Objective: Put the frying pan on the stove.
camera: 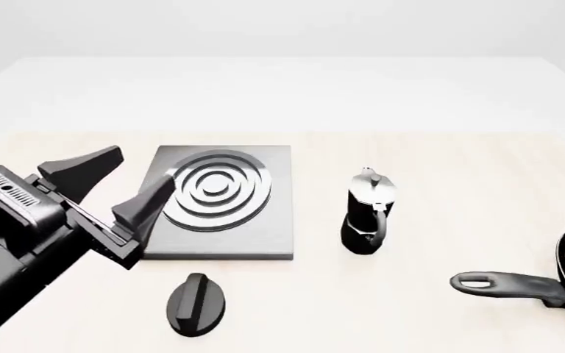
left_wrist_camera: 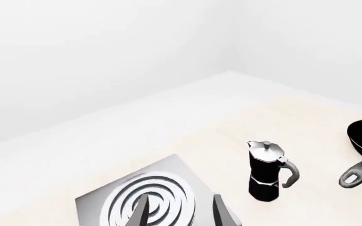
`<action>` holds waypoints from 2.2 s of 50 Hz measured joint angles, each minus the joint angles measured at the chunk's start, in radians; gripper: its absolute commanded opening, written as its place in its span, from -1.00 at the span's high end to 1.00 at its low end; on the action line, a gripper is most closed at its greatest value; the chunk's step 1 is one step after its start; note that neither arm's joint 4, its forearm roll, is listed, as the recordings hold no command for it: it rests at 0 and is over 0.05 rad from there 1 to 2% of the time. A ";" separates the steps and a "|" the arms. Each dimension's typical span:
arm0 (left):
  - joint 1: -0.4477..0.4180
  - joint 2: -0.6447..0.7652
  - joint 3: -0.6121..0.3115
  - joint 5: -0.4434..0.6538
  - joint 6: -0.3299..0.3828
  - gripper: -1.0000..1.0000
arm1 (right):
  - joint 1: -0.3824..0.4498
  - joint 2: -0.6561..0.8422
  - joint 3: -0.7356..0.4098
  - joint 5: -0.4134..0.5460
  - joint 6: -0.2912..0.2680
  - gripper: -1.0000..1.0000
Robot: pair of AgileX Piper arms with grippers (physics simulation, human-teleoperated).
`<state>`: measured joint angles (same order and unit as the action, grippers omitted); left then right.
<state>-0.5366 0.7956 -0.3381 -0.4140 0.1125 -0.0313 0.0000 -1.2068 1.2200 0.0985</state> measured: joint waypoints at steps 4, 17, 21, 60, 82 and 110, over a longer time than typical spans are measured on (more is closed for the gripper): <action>-0.024 0.029 -0.019 -0.012 0.003 -1.00 | 0.000 0.000 0.000 0.000 0.000 -1.00; -0.088 0.109 -0.078 -0.039 0.016 -1.00 | -0.001 0.000 0.001 0.000 0.001 -1.00; -0.108 0.130 -0.099 -0.042 0.022 -1.00 | 0.000 0.000 0.001 0.000 0.001 -1.00; -0.304 0.358 -0.314 -0.061 0.106 -1.00 | 0.000 0.000 0.004 0.000 0.011 -1.00; -0.414 0.462 -0.445 -0.032 0.151 -1.00 | 0.001 0.000 0.005 0.000 0.016 -1.00; -0.548 0.599 -0.622 0.042 0.196 -1.00 | 0.003 0.000 0.005 0.000 0.024 -1.00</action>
<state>-1.0844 1.3950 -0.9600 -0.3721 0.3089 -0.0281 0.0000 -1.2022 1.2200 0.1222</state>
